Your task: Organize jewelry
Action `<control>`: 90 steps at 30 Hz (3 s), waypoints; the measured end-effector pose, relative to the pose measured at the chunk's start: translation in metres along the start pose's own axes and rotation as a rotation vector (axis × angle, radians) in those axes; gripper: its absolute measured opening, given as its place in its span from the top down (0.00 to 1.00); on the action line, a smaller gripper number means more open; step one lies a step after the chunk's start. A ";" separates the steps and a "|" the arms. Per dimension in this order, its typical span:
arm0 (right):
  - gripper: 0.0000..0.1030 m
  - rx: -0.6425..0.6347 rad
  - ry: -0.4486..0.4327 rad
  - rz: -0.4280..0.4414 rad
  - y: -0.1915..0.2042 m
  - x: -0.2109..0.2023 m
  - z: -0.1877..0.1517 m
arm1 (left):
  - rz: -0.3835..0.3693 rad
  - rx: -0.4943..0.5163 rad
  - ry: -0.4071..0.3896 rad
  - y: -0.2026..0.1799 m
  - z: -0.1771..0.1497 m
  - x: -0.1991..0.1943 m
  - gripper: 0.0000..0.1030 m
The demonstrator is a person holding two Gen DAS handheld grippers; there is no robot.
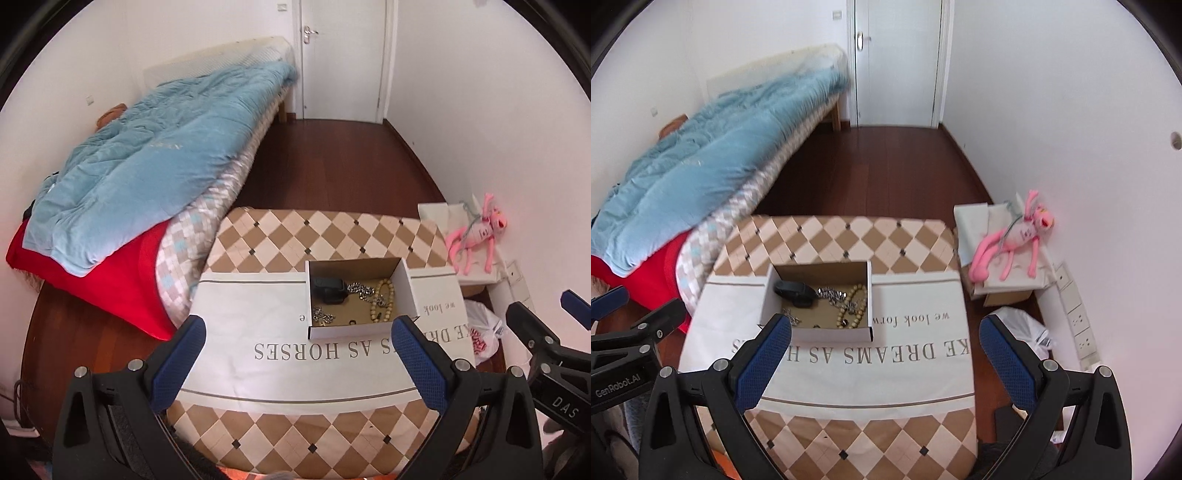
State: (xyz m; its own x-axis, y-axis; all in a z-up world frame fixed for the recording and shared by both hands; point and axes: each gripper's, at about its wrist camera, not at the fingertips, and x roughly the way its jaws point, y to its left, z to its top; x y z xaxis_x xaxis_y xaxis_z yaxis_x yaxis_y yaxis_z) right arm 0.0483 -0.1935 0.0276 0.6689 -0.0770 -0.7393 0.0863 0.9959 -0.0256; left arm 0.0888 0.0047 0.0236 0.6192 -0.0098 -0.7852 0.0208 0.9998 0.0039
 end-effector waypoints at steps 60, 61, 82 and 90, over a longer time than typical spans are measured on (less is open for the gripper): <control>0.00 -0.026 0.202 0.005 0.008 0.068 0.060 | -0.008 -0.049 0.249 0.004 0.042 0.069 0.00; 0.00 -0.027 0.206 0.003 0.009 0.069 0.059 | -0.008 -0.047 0.252 0.004 0.041 0.070 0.00; 0.00 -0.052 0.235 -0.006 0.009 0.073 0.050 | -0.014 -0.007 0.263 -0.002 0.035 0.071 0.00; 0.00 -0.059 0.236 -0.008 0.009 0.072 0.050 | -0.014 -0.006 0.260 -0.002 0.035 0.070 0.00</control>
State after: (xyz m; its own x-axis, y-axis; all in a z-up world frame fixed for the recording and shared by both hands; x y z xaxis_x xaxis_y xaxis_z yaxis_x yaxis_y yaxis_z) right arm 0.1339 -0.1921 0.0075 0.4768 -0.0786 -0.8755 0.0432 0.9969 -0.0659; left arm 0.1597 0.0015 -0.0097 0.3965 -0.0190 -0.9178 0.0227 0.9997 -0.0109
